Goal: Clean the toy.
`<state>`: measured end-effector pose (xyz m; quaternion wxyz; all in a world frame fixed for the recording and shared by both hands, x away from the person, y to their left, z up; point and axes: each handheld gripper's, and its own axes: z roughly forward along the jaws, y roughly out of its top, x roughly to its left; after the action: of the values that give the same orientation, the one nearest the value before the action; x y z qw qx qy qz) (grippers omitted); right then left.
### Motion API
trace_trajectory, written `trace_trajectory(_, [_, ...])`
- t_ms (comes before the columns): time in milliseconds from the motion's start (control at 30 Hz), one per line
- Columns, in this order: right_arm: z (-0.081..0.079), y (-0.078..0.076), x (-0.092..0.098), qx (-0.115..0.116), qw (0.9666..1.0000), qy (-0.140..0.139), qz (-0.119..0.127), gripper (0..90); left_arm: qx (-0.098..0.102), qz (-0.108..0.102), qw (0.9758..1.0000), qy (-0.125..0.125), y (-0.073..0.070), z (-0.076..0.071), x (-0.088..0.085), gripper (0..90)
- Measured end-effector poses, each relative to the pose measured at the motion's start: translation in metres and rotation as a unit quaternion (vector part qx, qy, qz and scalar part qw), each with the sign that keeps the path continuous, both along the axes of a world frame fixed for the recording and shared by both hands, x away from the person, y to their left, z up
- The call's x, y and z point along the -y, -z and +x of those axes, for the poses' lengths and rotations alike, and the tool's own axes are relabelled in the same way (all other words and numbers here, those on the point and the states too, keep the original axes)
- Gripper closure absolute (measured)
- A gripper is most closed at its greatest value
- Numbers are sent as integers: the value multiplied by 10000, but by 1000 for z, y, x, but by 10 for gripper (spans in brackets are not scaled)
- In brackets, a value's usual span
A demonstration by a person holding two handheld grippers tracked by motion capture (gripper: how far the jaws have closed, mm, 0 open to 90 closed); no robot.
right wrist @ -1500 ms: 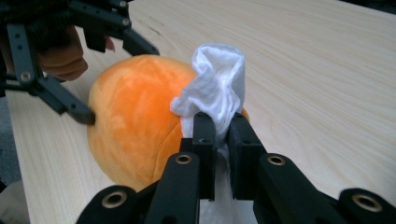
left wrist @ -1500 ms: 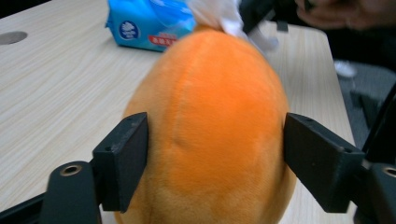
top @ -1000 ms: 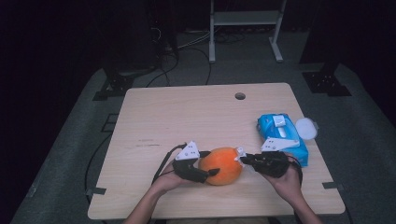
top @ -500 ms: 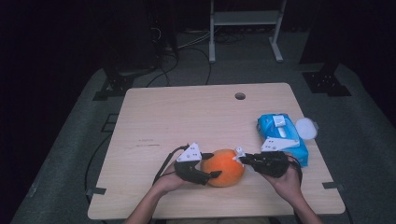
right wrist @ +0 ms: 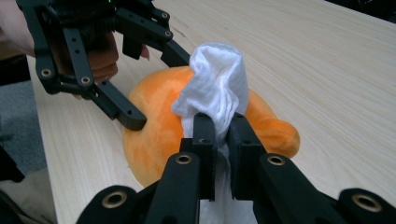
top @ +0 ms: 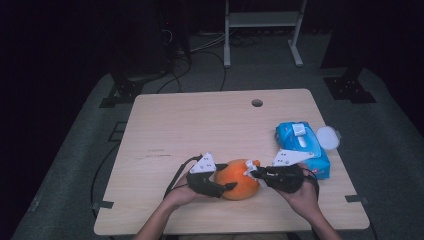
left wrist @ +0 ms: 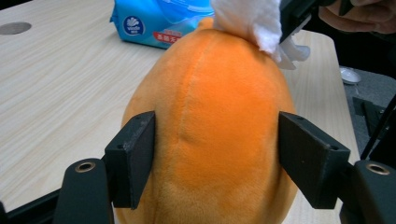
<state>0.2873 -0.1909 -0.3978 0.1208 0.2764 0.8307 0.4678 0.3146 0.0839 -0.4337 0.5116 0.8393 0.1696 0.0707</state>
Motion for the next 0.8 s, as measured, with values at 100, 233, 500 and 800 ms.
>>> trace_trajectory(100, [3,4,6,-72,9999,64,-28,822,-94,-90,9997,-193,0,5,-4,298])
trace_trajectory(233, [7,12,15,-265,9995,162,-41,822,-99,-83,9997,-203,0,4,-3,298])
trace_trajectory(500, [4,-3,6,20,9999,83,-67,822,294,182,9992,201,-1,-11,10,297])
trace_trajectory(800, [3,7,22,-362,9992,-170,23,818,-200,-8,9996,199,-7,-1,2,190])
